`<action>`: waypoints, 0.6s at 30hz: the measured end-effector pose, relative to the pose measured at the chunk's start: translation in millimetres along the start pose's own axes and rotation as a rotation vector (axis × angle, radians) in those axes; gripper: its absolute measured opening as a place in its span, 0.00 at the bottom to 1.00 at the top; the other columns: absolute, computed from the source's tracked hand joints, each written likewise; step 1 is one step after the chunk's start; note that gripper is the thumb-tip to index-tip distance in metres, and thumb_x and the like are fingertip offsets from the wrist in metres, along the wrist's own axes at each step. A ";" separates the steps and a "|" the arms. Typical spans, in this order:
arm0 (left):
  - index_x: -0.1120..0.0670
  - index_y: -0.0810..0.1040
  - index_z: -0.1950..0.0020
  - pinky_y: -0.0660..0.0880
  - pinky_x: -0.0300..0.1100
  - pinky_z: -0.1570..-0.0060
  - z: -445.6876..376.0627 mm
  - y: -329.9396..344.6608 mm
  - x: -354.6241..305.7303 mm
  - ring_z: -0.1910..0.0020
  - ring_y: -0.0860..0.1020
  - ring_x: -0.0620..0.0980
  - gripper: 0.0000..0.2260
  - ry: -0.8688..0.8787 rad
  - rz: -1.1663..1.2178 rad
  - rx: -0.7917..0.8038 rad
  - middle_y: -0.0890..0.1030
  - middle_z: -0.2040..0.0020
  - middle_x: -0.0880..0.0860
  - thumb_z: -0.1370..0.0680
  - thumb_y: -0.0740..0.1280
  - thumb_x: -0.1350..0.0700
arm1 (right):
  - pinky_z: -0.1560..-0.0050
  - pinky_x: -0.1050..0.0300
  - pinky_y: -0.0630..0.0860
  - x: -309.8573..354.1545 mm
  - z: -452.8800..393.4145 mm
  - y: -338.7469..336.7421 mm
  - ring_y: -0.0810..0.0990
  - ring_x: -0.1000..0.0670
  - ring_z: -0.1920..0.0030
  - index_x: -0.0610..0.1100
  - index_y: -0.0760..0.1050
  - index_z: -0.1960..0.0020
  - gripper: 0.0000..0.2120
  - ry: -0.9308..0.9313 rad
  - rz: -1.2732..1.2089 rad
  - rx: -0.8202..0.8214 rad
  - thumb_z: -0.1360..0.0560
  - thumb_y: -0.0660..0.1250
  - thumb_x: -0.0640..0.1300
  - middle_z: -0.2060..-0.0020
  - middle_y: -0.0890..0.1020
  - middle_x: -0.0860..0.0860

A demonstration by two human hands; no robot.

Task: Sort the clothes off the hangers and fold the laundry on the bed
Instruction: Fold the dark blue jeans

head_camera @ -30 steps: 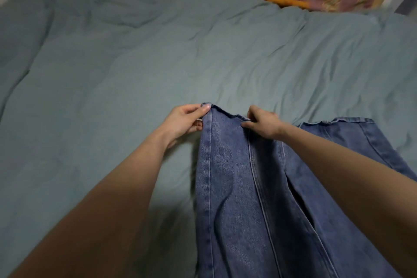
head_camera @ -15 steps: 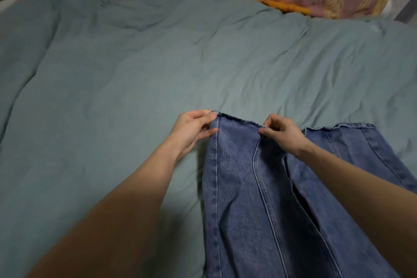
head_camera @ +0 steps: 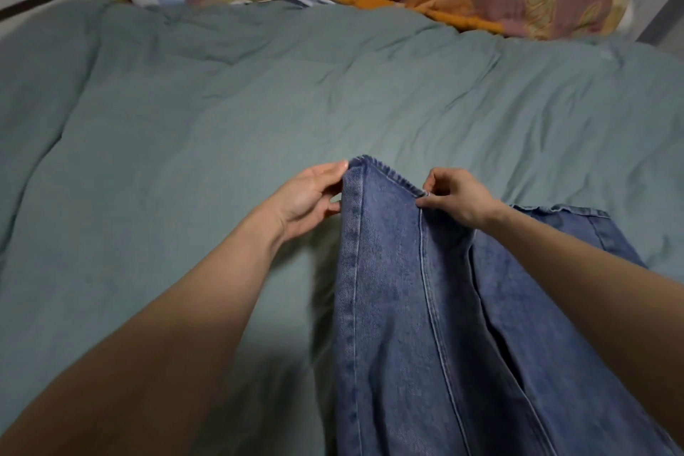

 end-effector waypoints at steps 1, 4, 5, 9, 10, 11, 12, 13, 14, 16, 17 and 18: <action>0.61 0.77 0.50 0.68 0.35 0.67 -1.6 -0.8 -3.9 0.67 0.73 0.44 0.11 -0.002 0.010 0.007 0.79 0.63 0.51 0.18 0.56 0.62 | 0.67 0.63 0.68 1.4 -2.7 -2.1 0.71 0.57 0.70 0.43 0.71 0.61 0.12 -0.006 0.009 0.012 0.30 0.75 0.37 0.71 0.75 0.51; 0.64 0.75 0.47 0.69 0.28 0.76 -5.4 -2.0 -9.2 0.71 0.75 0.41 0.10 -0.029 0.042 0.009 0.80 0.64 0.51 0.19 0.55 0.66 | 0.73 0.63 0.74 3.0 -4.5 -2.9 0.73 0.51 0.67 0.41 0.73 0.57 0.08 0.034 0.003 0.072 0.28 0.72 0.35 0.67 0.75 0.47; 0.65 0.75 0.46 0.67 0.27 0.79 -6.9 -2.8 -10.1 0.73 0.73 0.40 0.10 -0.041 0.047 0.007 0.80 0.64 0.52 0.19 0.54 0.68 | 0.75 0.64 0.75 2.5 -5.6 -1.2 0.73 0.51 0.67 0.41 0.73 0.59 0.08 0.053 0.018 0.099 0.27 0.71 0.35 0.67 0.75 0.46; 0.62 0.77 0.48 0.66 0.25 0.80 -7.9 -10.2 -15.9 0.72 0.74 0.38 0.12 -0.122 -0.115 0.030 0.79 0.62 0.51 0.20 0.55 0.71 | 0.67 0.62 0.69 -6.8 -10.2 2.0 0.71 0.50 0.65 0.40 0.72 0.62 0.10 0.001 0.228 0.142 0.26 0.71 0.39 0.70 0.72 0.48; 0.60 0.78 0.50 0.69 0.25 0.77 -8.0 -12.4 -16.0 0.71 0.76 0.38 0.13 -0.133 -0.217 0.025 0.80 0.63 0.49 0.21 0.56 0.72 | 0.65 0.59 0.67 -9.7 -9.8 3.7 0.70 0.50 0.64 0.41 0.72 0.62 0.10 -0.026 0.273 0.145 0.25 0.70 0.41 0.70 0.72 0.48; 0.59 0.78 0.52 0.72 0.26 0.73 -9.2 -14.7 -14.9 0.69 0.77 0.37 0.14 -0.128 -0.330 0.008 0.80 0.65 0.47 0.21 0.57 0.72 | 0.63 0.56 0.66 -13.3 -9.1 6.9 0.69 0.50 0.64 0.41 0.72 0.62 0.10 -0.044 0.296 0.145 0.24 0.69 0.42 0.70 0.72 0.48; 0.58 0.79 0.55 0.73 0.27 0.70 -11.5 -16.1 -13.7 0.69 0.77 0.37 0.14 -0.107 -0.443 -0.019 0.80 0.67 0.45 0.22 0.57 0.72 | 0.61 0.55 0.66 -15.3 -7.7 10.7 0.69 0.49 0.64 0.41 0.71 0.61 0.11 -0.061 0.304 0.140 0.23 0.68 0.44 0.69 0.72 0.48; 0.57 0.79 0.58 0.73 0.27 0.69 -15.4 -17.6 -12.8 0.70 0.76 0.37 0.15 -0.073 -0.542 -0.051 0.79 0.69 0.45 0.23 0.58 0.73 | 0.61 0.53 0.66 -15.4 -6.5 14.7 0.70 0.48 0.64 0.41 0.71 0.61 0.12 -0.077 0.307 0.133 0.23 0.67 0.45 0.69 0.71 0.48; 0.57 0.79 0.61 0.72 0.28 0.69 -19.6 -18.6 -12.5 0.72 0.75 0.38 0.16 -0.035 -0.620 -0.081 0.79 0.70 0.45 0.24 0.58 0.74 | 0.61 0.53 0.65 -14.4 -5.9 18.0 0.70 0.48 0.64 0.41 0.70 0.61 0.12 -0.094 0.312 0.127 0.22 0.66 0.46 0.69 0.71 0.48; 0.58 0.78 0.66 0.71 0.29 0.71 -27.0 -21.7 -14.2 0.74 0.73 0.39 0.18 0.013 -0.700 -0.132 0.78 0.73 0.47 0.27 0.56 0.76 | 0.63 0.54 0.62 -11.0 -6.5 20.1 0.69 0.47 0.64 0.42 0.69 0.61 0.13 -0.110 0.327 0.121 0.22 0.66 0.47 0.71 0.70 0.50; 0.59 0.78 0.66 0.71 0.29 0.70 -29.3 -23.9 -15.9 0.75 0.74 0.39 0.19 0.019 -0.711 -0.143 0.78 0.73 0.47 0.27 0.56 0.77 | 0.64 0.55 0.61 -9.2 -7.4 18.8 0.69 0.47 0.65 0.42 0.69 0.61 0.13 -0.110 0.341 0.119 0.22 0.66 0.47 0.71 0.69 0.51; 0.59 0.78 0.66 0.73 0.29 0.69 -30.6 -26.1 -17.8 0.74 0.75 0.39 0.19 0.017 -0.716 -0.135 0.79 0.72 0.49 0.27 0.56 0.77 | 0.66 0.55 0.62 -8.6 -8.7 16.6 0.70 0.47 0.66 0.42 0.69 0.61 0.13 -0.102 0.349 0.118 0.22 0.66 0.47 0.72 0.69 0.51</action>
Point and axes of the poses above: each hand's wrist, its own z-axis away from the middle knuckle, its own y-axis out of the palm, x = y × z, the point moved 1 cm from there along -z, towards the middle knuckle
